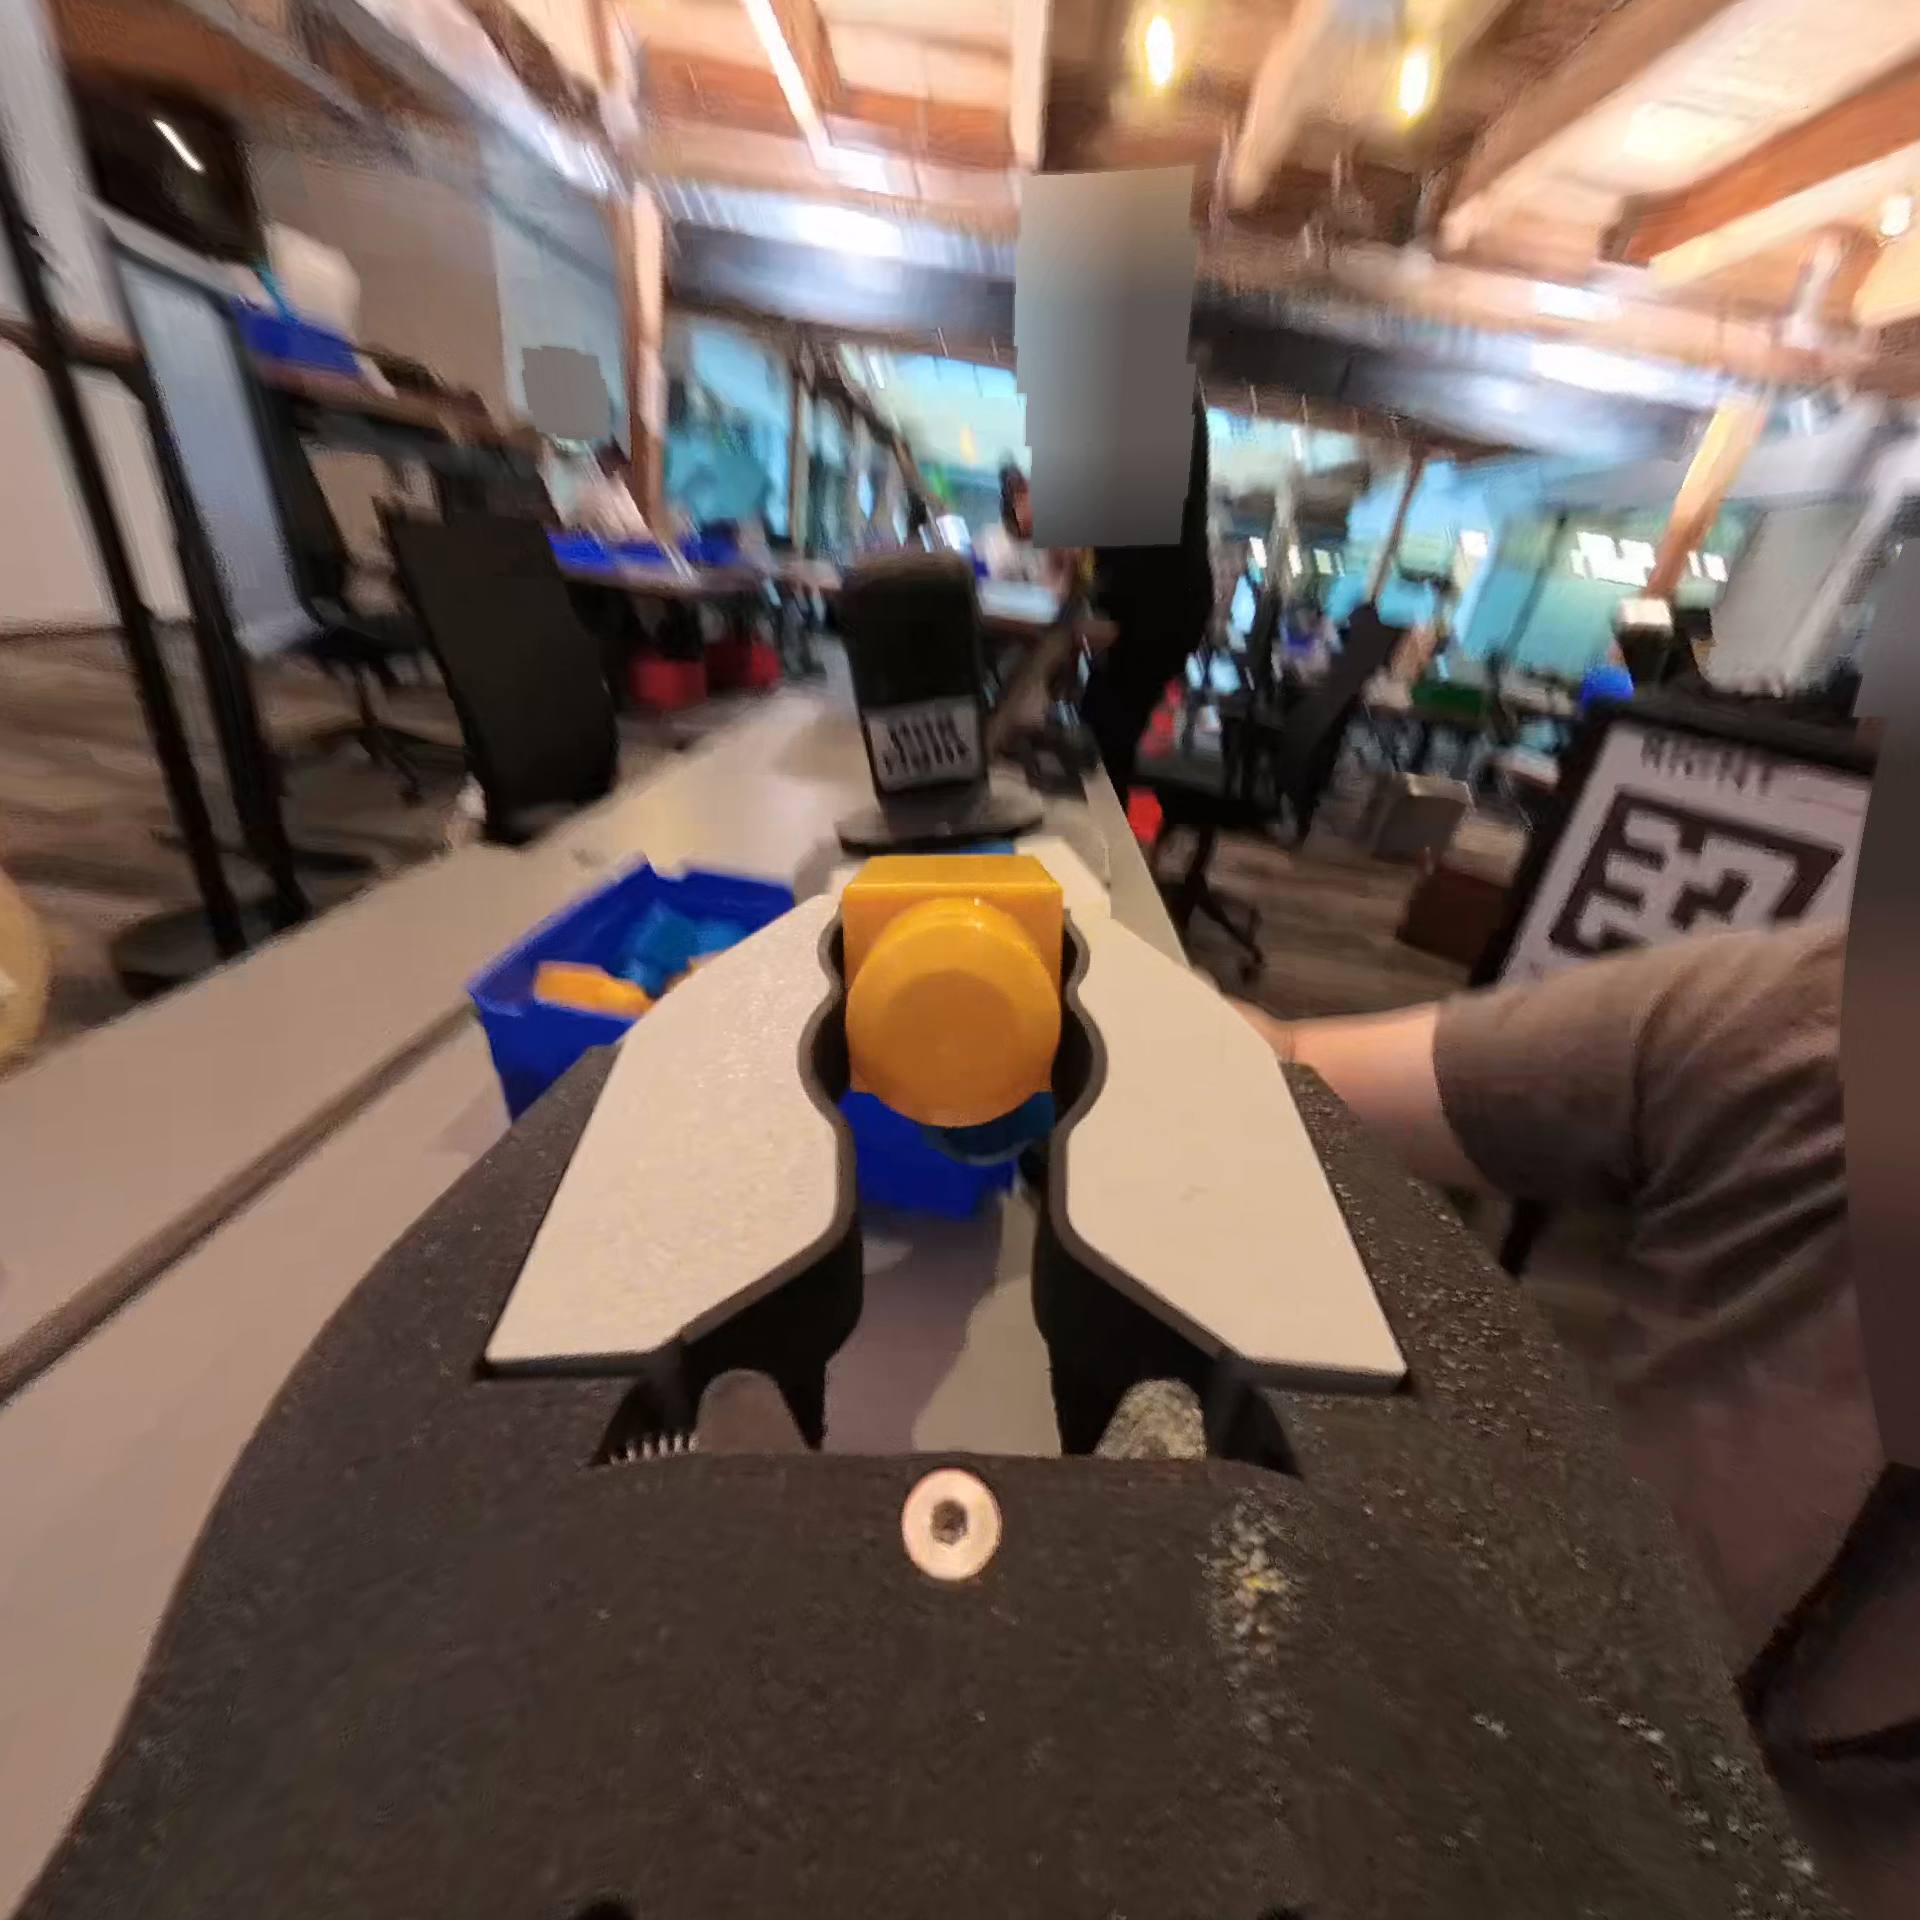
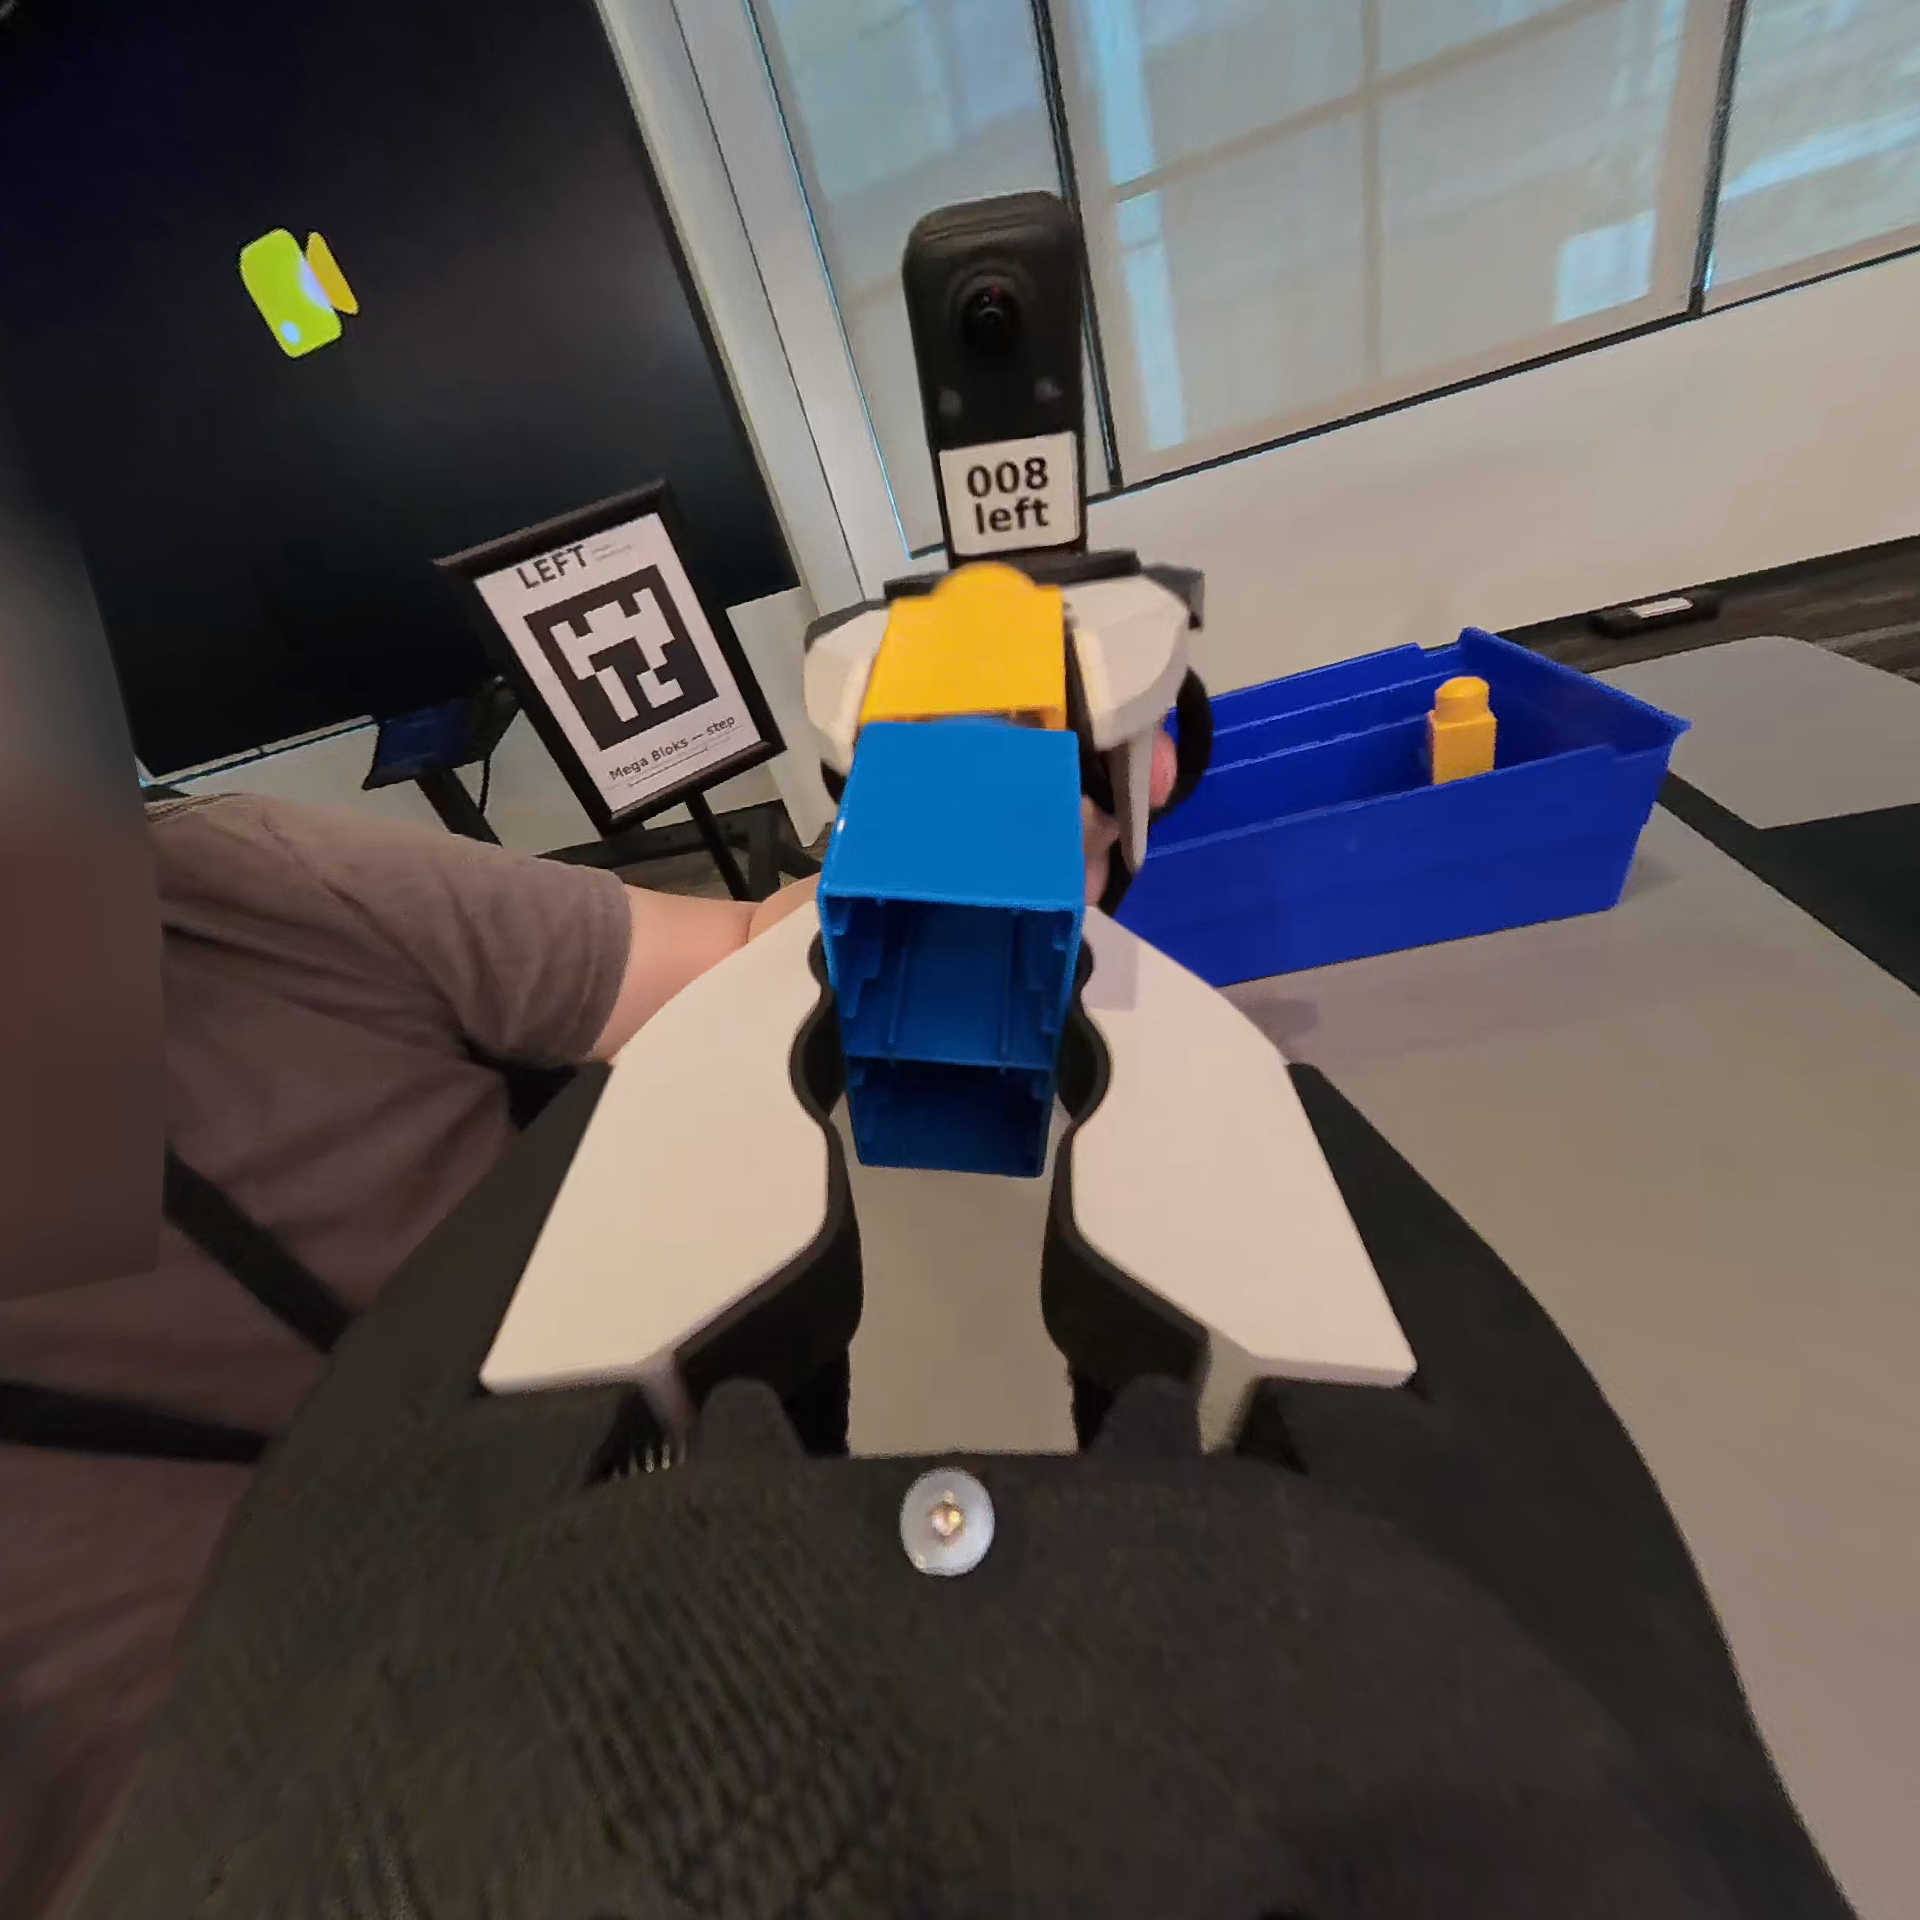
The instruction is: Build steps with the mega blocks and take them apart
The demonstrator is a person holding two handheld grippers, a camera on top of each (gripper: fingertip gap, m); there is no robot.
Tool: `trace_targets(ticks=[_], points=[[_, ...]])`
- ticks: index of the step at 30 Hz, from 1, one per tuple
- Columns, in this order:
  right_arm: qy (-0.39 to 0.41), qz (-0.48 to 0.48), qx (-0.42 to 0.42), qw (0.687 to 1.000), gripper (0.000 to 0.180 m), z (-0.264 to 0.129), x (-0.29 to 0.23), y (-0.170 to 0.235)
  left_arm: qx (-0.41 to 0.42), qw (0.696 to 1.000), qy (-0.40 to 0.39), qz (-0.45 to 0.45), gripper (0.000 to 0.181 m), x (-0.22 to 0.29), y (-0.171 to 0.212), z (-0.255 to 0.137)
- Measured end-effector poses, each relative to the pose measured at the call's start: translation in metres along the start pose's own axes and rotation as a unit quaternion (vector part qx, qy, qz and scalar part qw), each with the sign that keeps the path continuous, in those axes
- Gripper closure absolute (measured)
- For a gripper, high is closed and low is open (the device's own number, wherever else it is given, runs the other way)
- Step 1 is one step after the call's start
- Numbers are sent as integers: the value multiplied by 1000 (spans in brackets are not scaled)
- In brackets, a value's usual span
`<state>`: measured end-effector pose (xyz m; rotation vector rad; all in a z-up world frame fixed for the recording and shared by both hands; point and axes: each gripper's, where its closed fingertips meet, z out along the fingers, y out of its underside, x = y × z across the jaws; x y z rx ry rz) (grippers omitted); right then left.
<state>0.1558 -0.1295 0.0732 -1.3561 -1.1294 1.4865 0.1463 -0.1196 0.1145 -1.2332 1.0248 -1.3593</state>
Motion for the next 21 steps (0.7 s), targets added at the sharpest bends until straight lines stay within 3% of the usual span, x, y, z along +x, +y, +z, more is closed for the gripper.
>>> trace_targets(ticks=[3, 5, 8, 11, 13, 16, 18, 21], points=[[42, -36, -16, 998, 141, -37, 5, -18, 104, 994, 9, -23, 144, 3, -56, -45], [155, -81, -71, 982, 141, -83, 26, -24, 92, 995, -34, 10, 144, -3, -64, -64], [383, -96, -186, 900, 140, -185, 73, -8, 47, 993, -89, 61, 144, -8, -56, -63], [446, 18, -313, 838, 140, -260, 95, 54, 2, 997, -54, 48, 144, 0, -35, -39], [444, 69, -341, 826, 140, -280, 111, 84, -26, 997, -55, 40, 144, -4, -18, -25], [469, 107, -317, 818, 140, -290, 142, 97, -50, 998, -40, 13, 144, -7, 1, -13], [501, 76, -297, 809, 126, -295, 151, 81, -49, 998, -29, -20, 144, -7, 6, -8], [524, -58, -249, 813, 125, -275, 137, 26, -37, 995, -20, -90, 144, -13, 13, -2]])
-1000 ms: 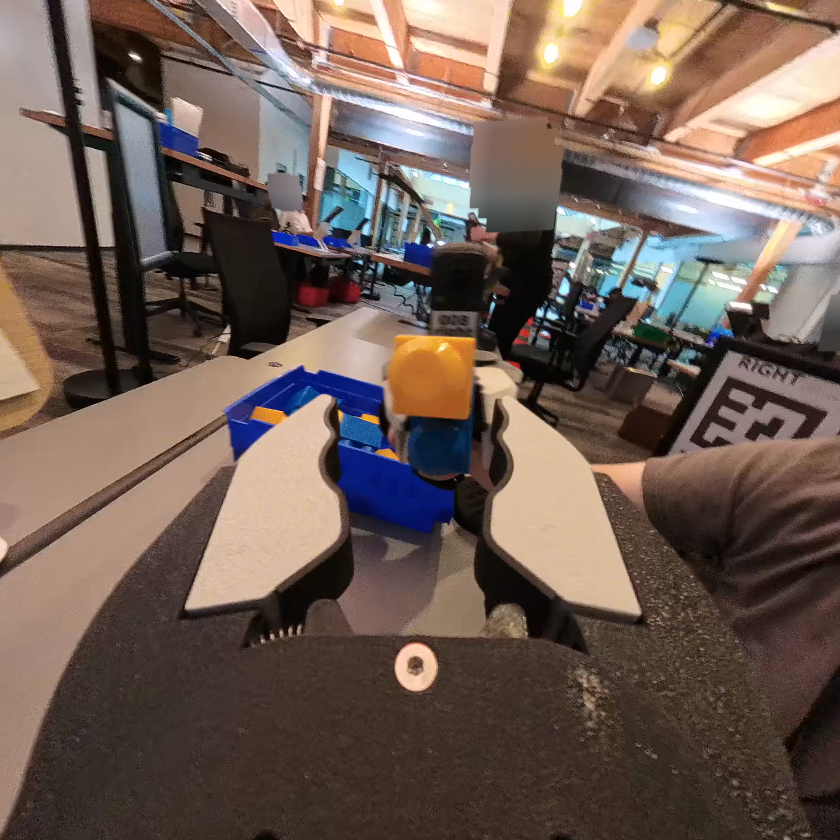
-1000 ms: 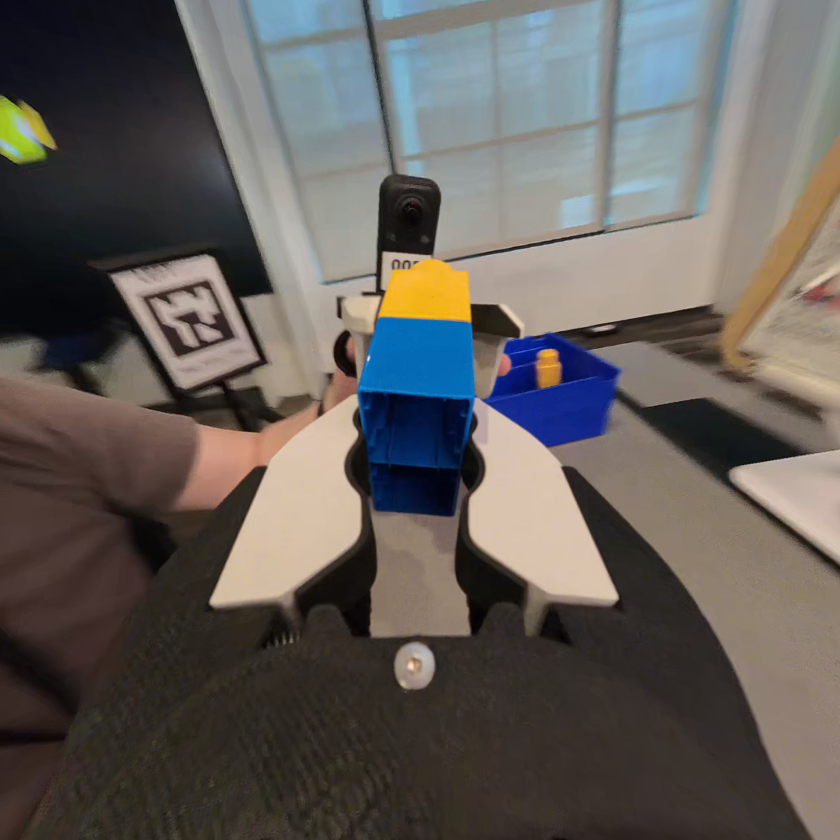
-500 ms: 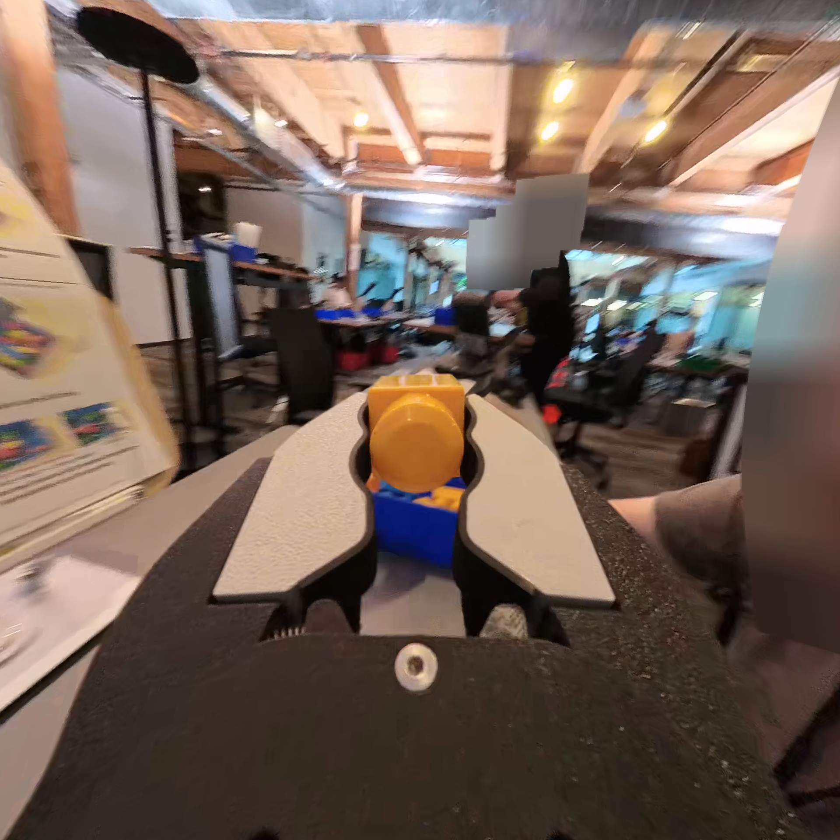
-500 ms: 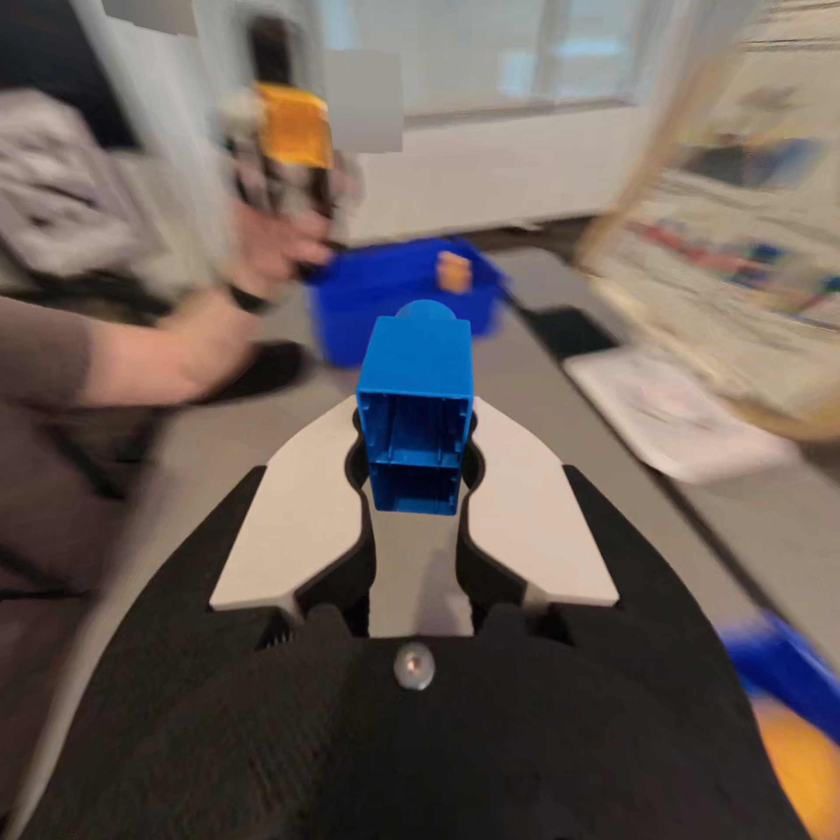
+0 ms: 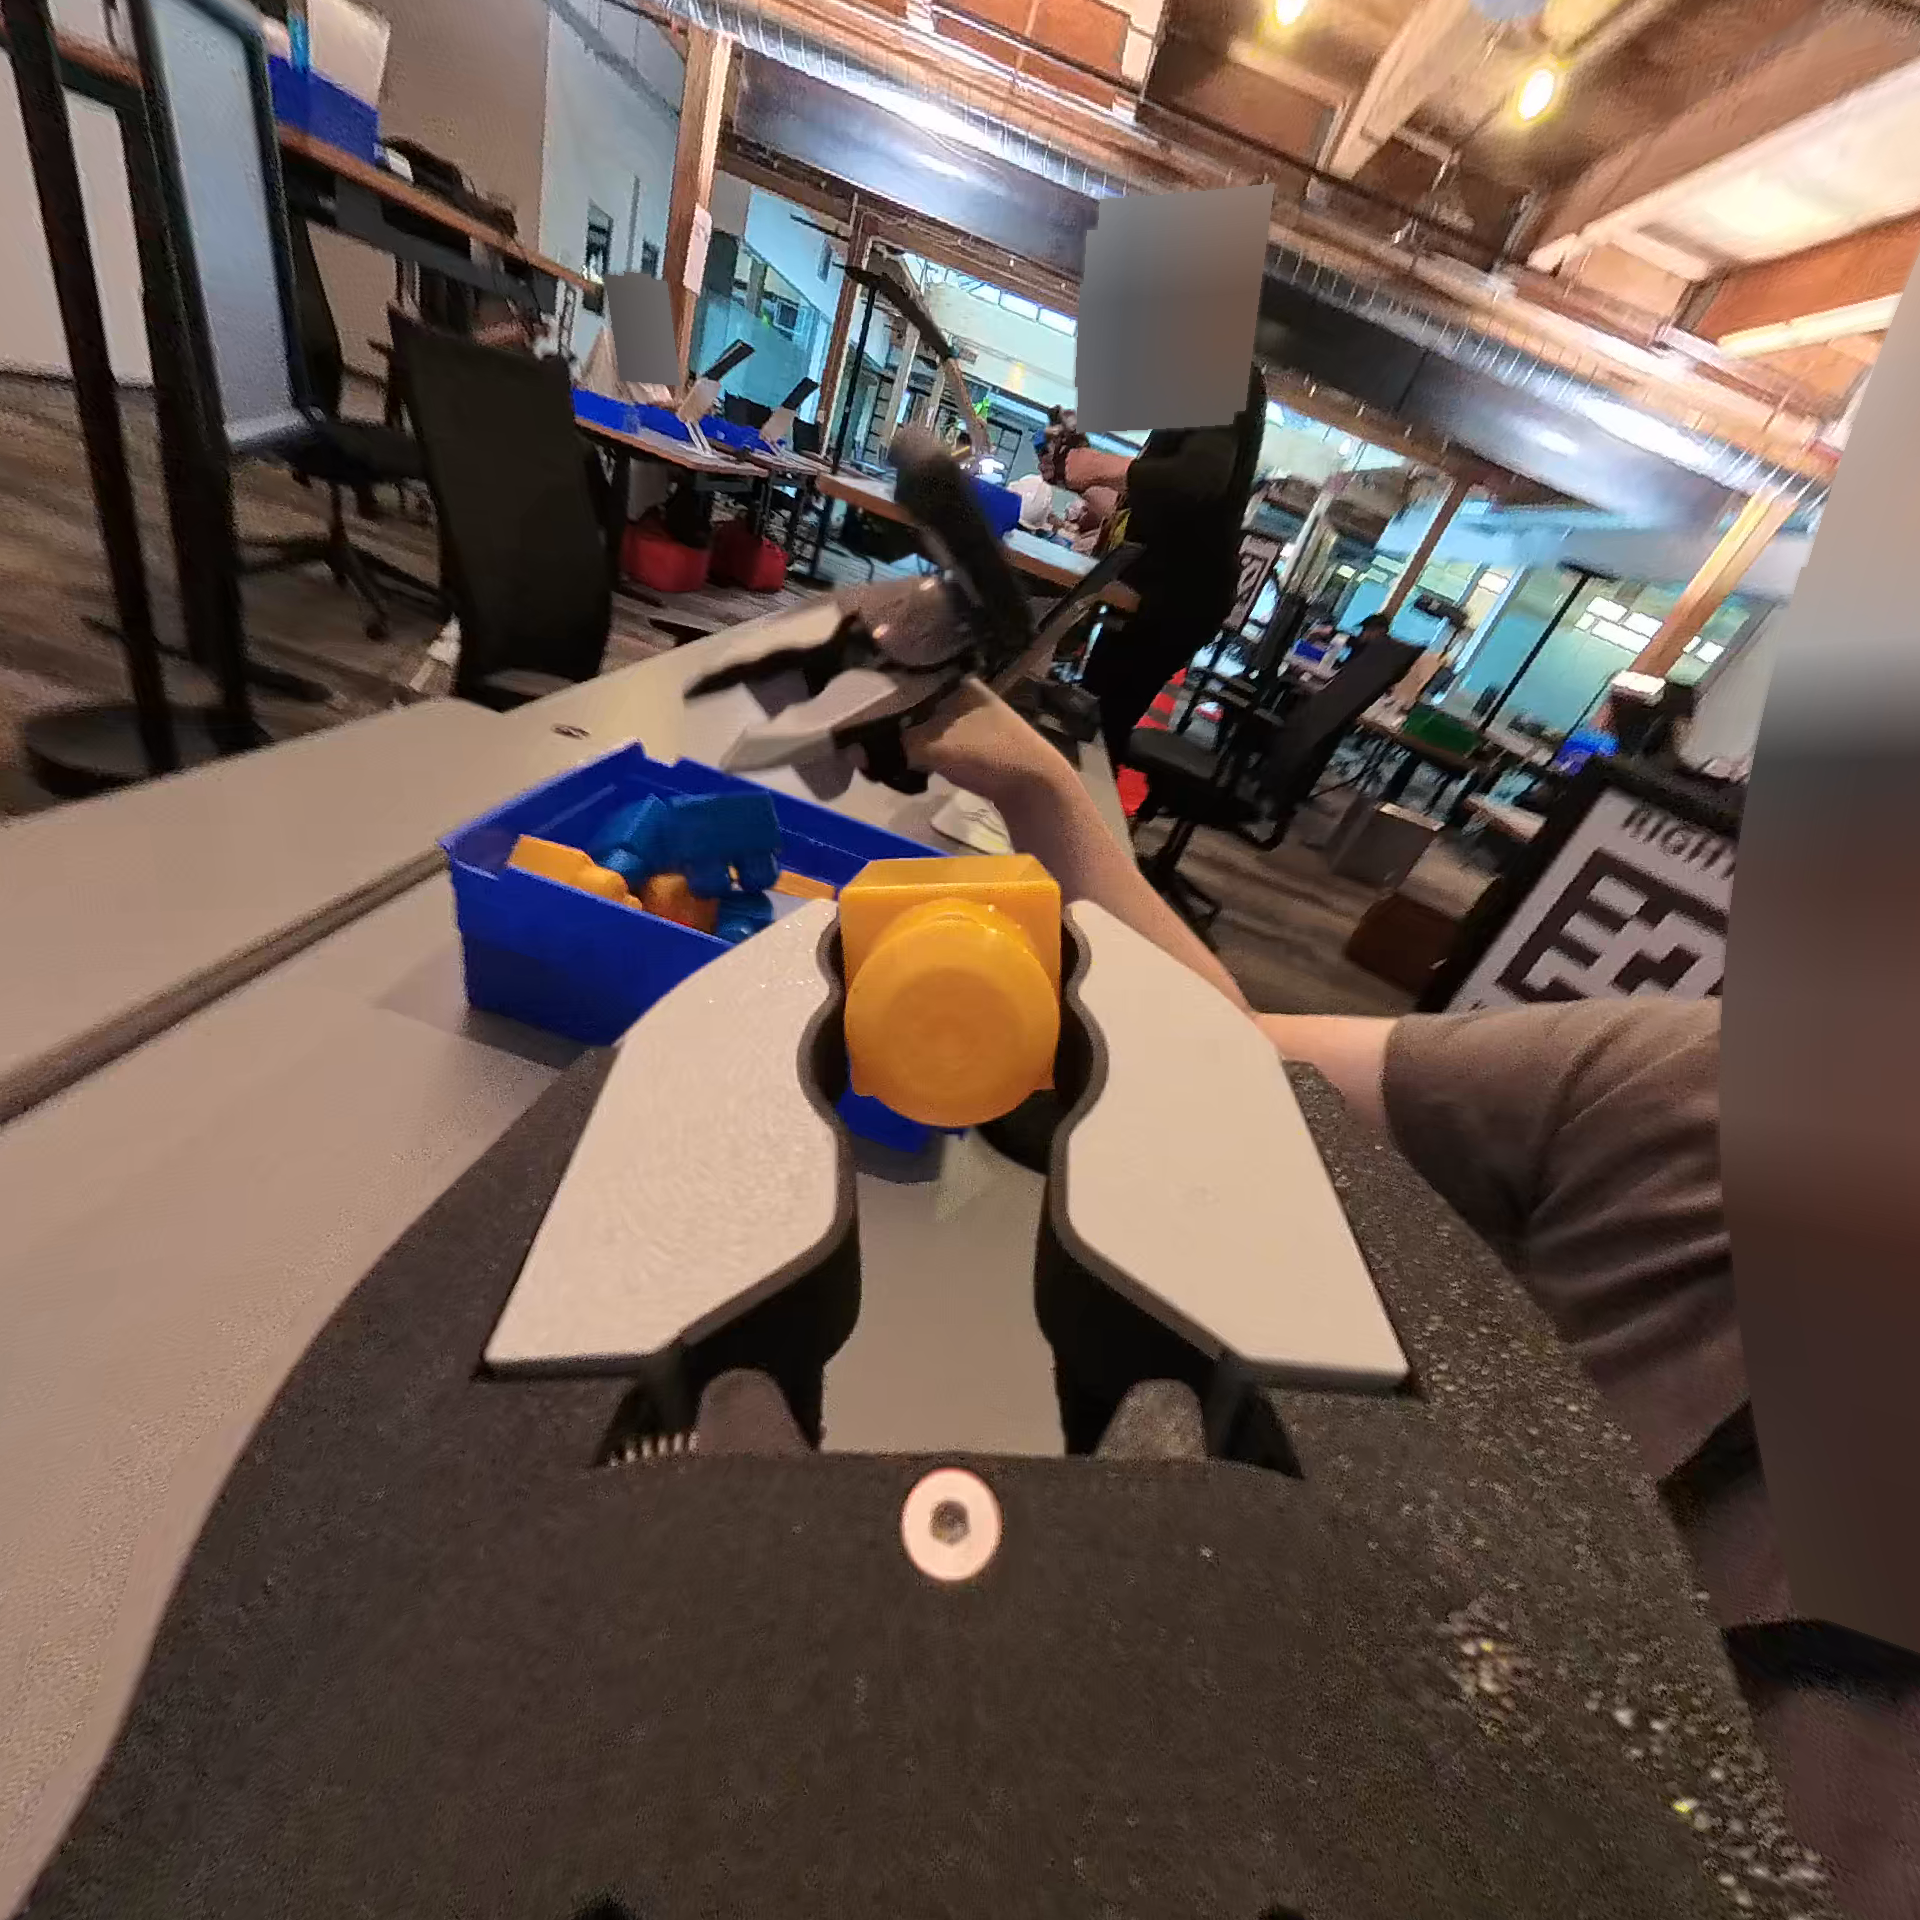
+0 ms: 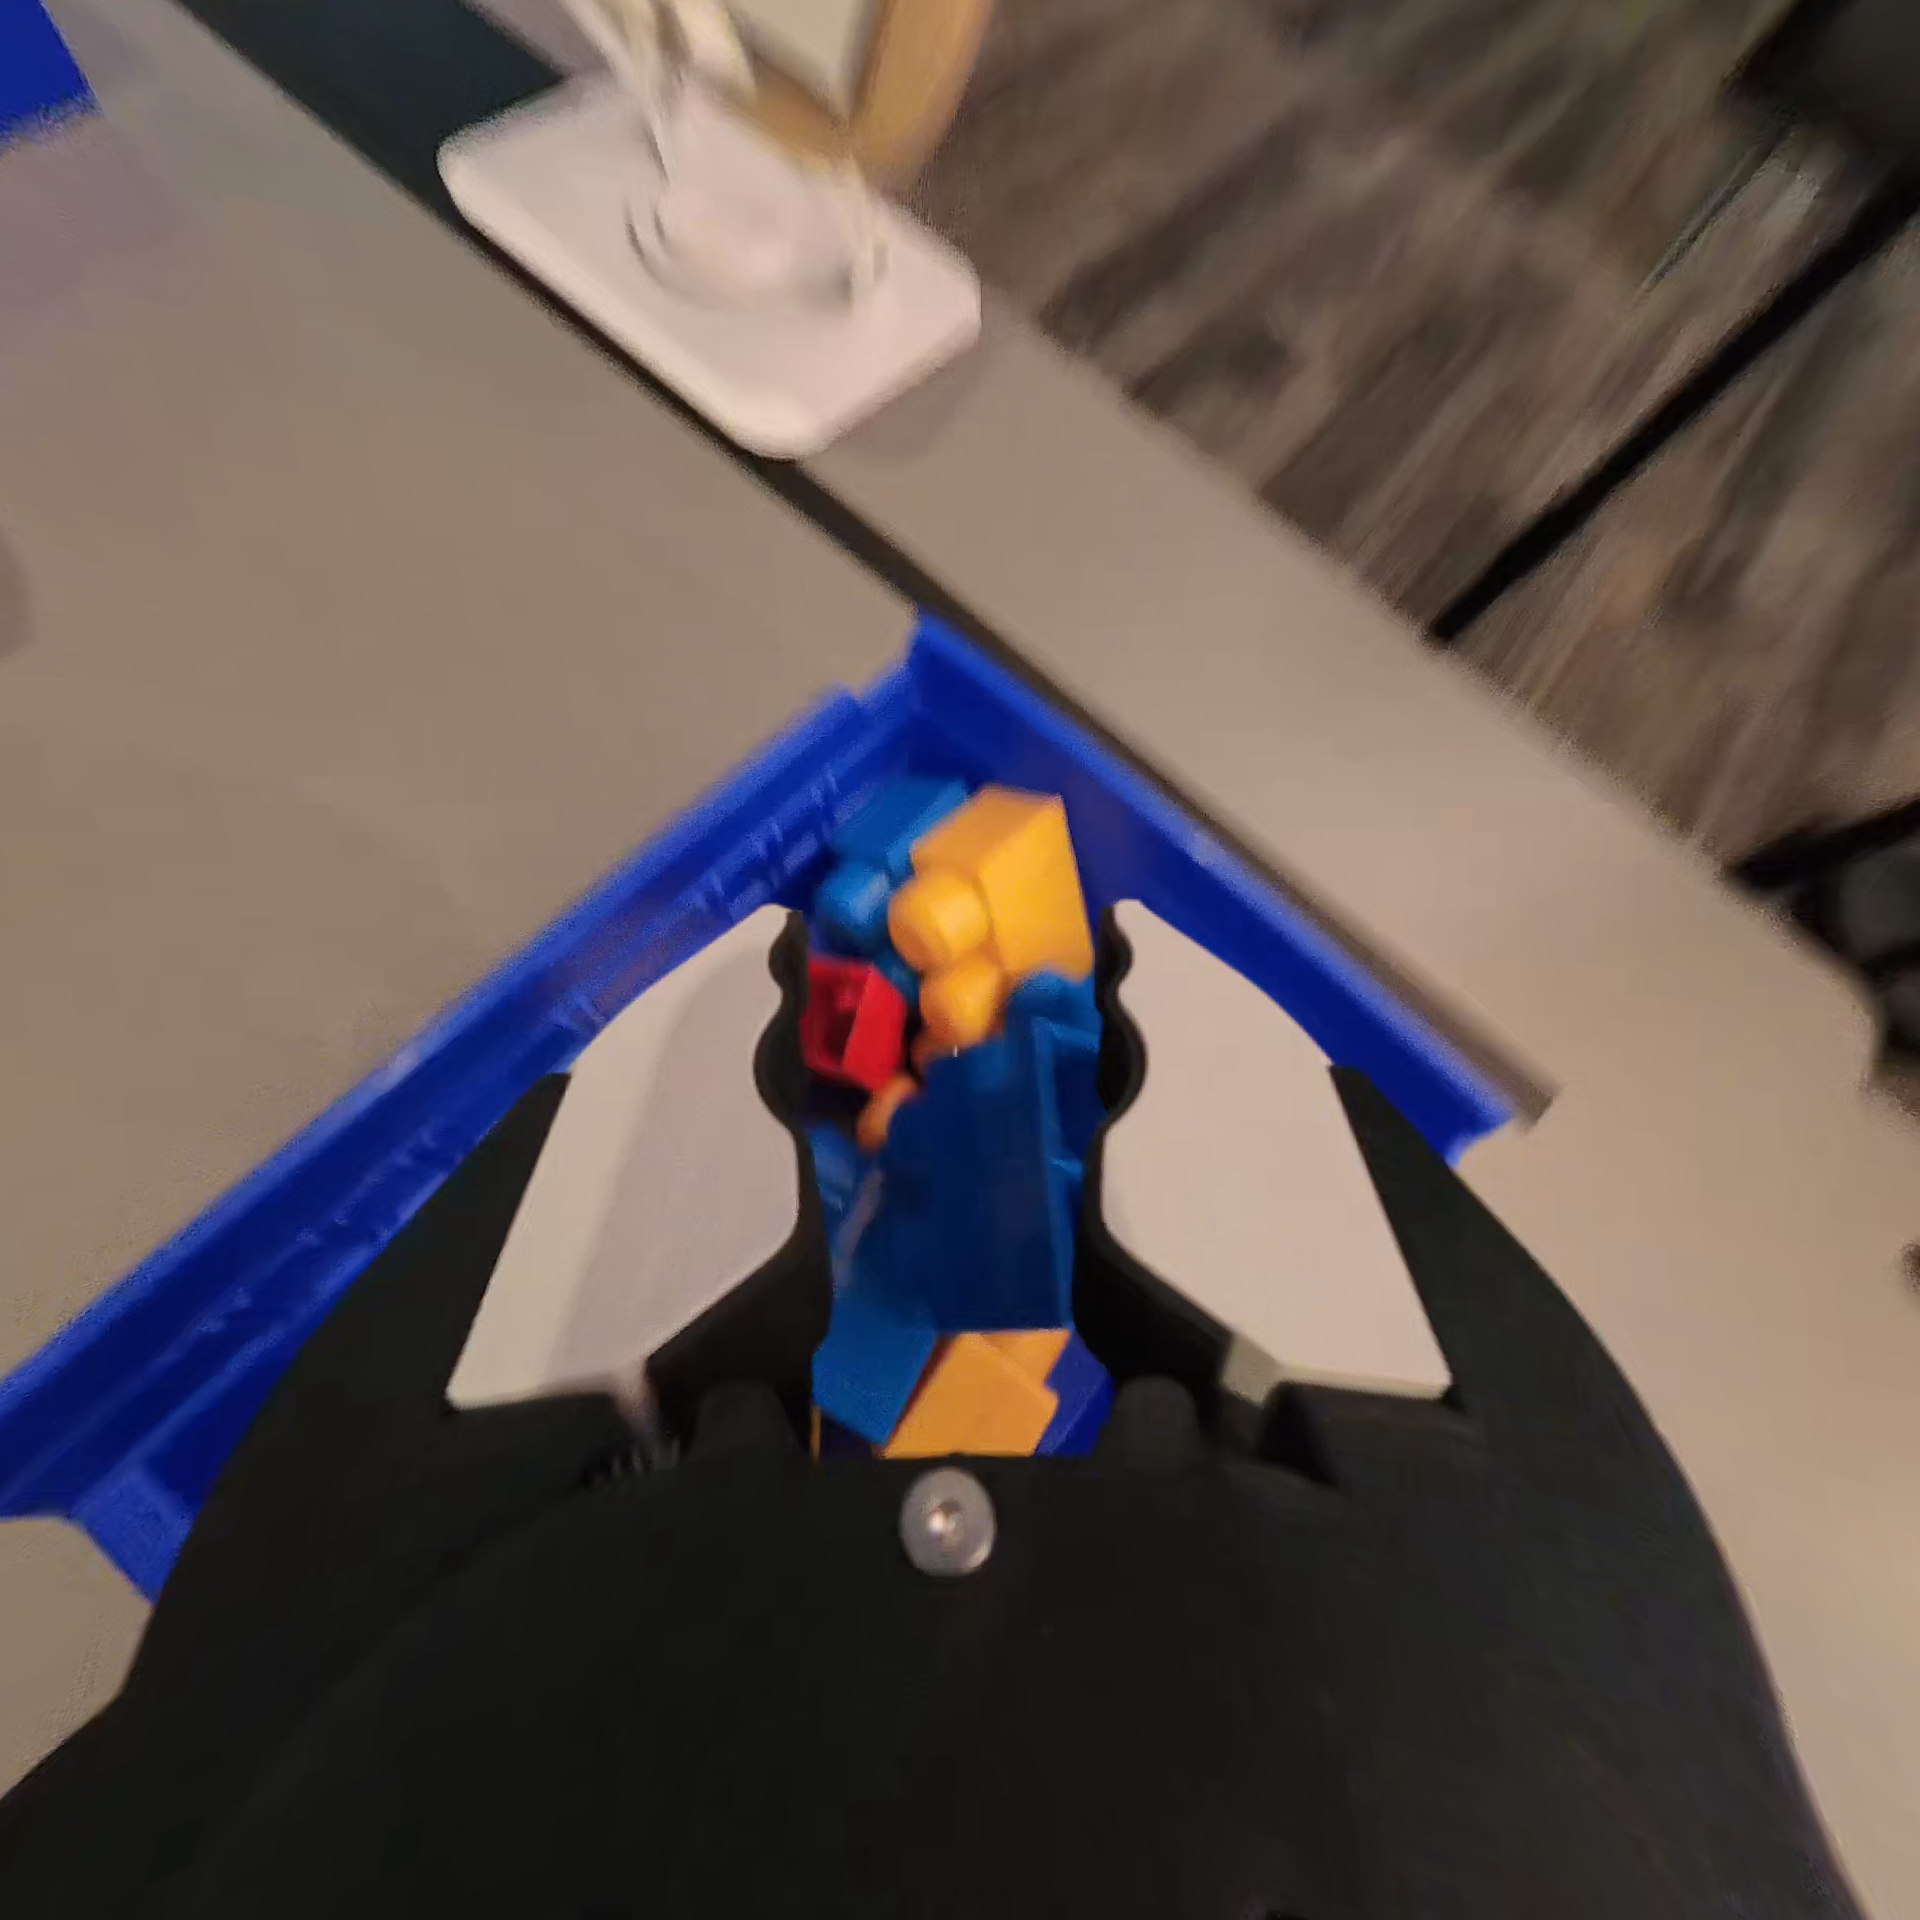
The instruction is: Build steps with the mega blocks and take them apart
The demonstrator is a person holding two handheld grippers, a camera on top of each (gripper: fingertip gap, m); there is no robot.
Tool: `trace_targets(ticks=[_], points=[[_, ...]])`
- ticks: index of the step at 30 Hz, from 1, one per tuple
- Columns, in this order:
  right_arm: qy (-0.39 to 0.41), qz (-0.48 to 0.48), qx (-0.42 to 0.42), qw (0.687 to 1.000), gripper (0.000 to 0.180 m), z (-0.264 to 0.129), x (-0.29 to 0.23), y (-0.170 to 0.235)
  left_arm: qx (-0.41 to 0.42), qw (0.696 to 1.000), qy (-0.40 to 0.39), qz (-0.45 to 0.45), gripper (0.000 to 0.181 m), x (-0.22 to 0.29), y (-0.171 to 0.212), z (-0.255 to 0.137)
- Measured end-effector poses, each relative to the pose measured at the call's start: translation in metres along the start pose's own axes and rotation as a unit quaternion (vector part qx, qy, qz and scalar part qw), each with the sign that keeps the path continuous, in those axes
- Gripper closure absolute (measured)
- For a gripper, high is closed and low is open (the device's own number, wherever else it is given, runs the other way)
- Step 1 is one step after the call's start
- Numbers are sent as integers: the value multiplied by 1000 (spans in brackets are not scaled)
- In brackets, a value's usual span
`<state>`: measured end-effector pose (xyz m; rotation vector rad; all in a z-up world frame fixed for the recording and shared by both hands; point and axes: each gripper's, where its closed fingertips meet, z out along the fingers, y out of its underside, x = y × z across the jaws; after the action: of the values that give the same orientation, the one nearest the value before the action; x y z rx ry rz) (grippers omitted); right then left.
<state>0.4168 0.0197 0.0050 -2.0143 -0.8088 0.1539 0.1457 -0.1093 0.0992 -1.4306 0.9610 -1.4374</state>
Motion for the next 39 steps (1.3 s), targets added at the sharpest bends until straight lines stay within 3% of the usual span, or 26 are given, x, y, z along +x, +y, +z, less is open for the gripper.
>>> trace_targets(ticks=[3, 6, 9, 12, 13, 15, 18, 20, 23, 26, 30, 32, 36, 39], points=[[-28, -134, 131, 982, 117, -28, -64, -67, -3, 997, 32, -74, 144, -3, 11, 9], [-64, -284, 228, 929, 116, -42, -158, -107, 5, 993, 40, -115, 144, -7, 19, 18], [-79, -375, 251, 889, 116, -31, -234, -116, 1, 989, 51, -135, 144, -6, 27, 25], [-24, -416, 254, 873, 118, -13, -258, -119, -9, 987, 69, -146, 144, 3, 33, 31], [-6, -426, 263, 866, 135, -12, -260, -122, -6, 986, 73, -148, 144, 5, 32, 32], [-2, -417, 292, 861, 143, -23, -257, -128, 21, 985, 76, -154, 138, 5, 23, 30], [-27, -356, 283, 890, 144, -42, -226, -133, 63, 987, 44, -143, 136, -9, 7, 16], [-4, -328, 223, 918, 144, -50, -177, -121, 92, 986, 26, -134, 134, -18, -9, -1], [-25, -232, 94, 968, 144, -49, -103, -70, 122, 988, -9, -97, 135, -27, -33, -29], [-29, -146, 10, 989, 144, -29, -42, -13, 140, 987, -63, -52, 138, -36, -51, -55], [-58, -101, -143, 983, 143, 12, -18, 62, 150, 982, -111, -24, 138, -44, -68, -87], [-41, -106, -192, 975, 143, 20, -13, 78, 157, 977, -142, -8, 138, -48, -78, -109], [-12, -117, -158, 980, 128, 13, -12, 57, 133, 954, -267, 11, 136, -70, -87, -171], [12, -131, -116, 984, 124, -1, -13, 35, 93, 905, -412, 43, 134, -102, -80, -235]])
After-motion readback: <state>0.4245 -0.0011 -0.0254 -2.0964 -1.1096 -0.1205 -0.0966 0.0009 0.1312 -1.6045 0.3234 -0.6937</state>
